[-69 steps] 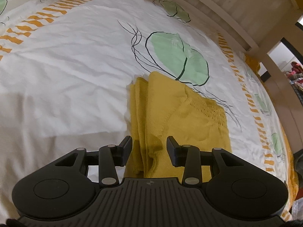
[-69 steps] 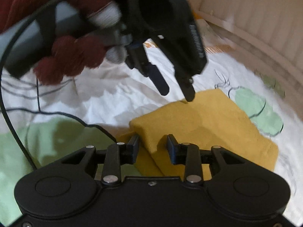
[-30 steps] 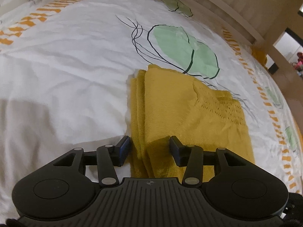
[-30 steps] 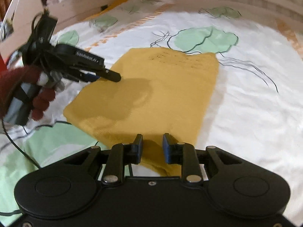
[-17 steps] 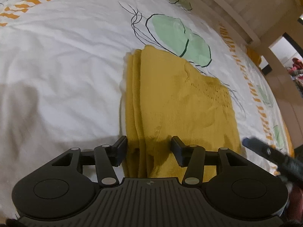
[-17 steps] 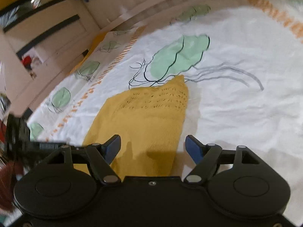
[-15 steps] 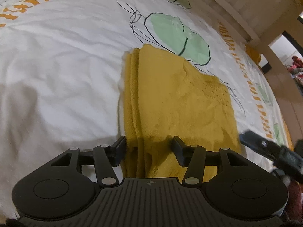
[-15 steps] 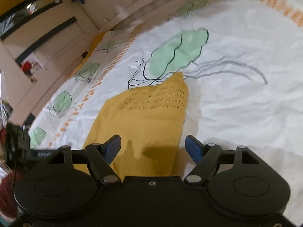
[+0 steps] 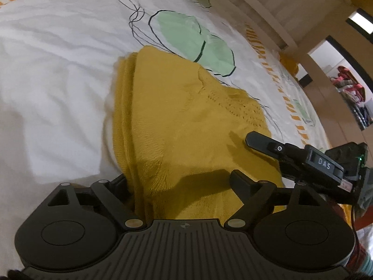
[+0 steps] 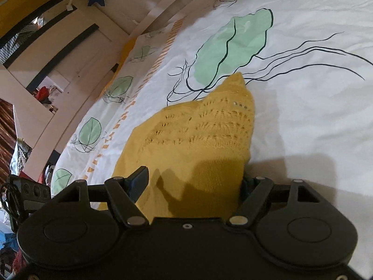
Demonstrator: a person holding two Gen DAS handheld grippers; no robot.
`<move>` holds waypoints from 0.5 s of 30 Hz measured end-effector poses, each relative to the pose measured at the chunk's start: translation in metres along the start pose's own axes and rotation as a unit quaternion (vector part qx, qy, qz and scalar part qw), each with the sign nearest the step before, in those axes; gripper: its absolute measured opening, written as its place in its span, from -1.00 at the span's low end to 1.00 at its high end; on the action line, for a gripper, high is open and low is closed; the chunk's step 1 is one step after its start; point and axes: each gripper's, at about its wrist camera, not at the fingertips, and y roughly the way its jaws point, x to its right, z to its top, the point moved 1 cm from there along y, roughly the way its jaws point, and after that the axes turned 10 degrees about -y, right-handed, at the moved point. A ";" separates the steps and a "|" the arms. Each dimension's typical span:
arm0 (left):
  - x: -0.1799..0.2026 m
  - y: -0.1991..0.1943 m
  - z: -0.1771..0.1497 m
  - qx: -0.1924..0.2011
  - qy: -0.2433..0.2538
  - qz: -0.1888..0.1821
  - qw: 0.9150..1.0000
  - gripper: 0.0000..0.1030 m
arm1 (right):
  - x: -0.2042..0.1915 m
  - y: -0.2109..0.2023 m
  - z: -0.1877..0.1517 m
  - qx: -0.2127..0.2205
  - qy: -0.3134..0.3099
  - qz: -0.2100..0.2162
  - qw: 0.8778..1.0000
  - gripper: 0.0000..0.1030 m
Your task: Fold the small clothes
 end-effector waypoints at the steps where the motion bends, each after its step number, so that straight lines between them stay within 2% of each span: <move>1: 0.000 -0.001 -0.001 0.001 0.004 -0.003 1.000 0.64 | 0.001 -0.001 0.000 0.001 0.001 0.003 1.000 0.52; 2: -0.002 -0.002 -0.003 0.004 0.008 -0.005 1.000 0.57 | 0.001 -0.001 -0.001 0.003 0.002 0.005 1.000 0.48; 3: -0.003 -0.005 -0.005 0.009 0.014 -0.002 1.000 0.31 | 0.003 -0.003 -0.002 0.006 0.005 0.008 1.000 0.41; 4: -0.004 -0.007 -0.006 0.013 0.017 0.005 1.000 0.15 | 0.005 -0.005 -0.003 0.008 0.009 0.008 1.000 0.34; 6: -0.011 -0.012 -0.006 0.014 0.007 -0.006 1.000 -0.43 | 0.011 -0.007 -0.004 0.005 0.026 -0.007 1.000 -0.20; 7: -0.017 -0.013 -0.005 0.005 -0.012 -0.025 1.000 -0.53 | 0.015 -0.007 -0.005 0.001 0.037 -0.006 0.999 -0.21; 9: -0.020 -0.013 -0.006 -0.003 -0.032 -0.035 0.999 -0.56 | 0.019 -0.010 -0.007 0.006 0.049 0.002 0.999 -0.29; 12: -0.004 -0.018 -0.011 0.001 -0.007 -0.016 1.000 -0.59 | 0.016 -0.016 -0.006 0.002 0.061 -0.003 0.998 -0.34; 15: 0.006 -0.025 -0.020 -0.009 -0.017 -0.030 0.999 -0.60 | 0.011 -0.032 -0.005 -0.002 0.061 -0.014 0.998 -0.35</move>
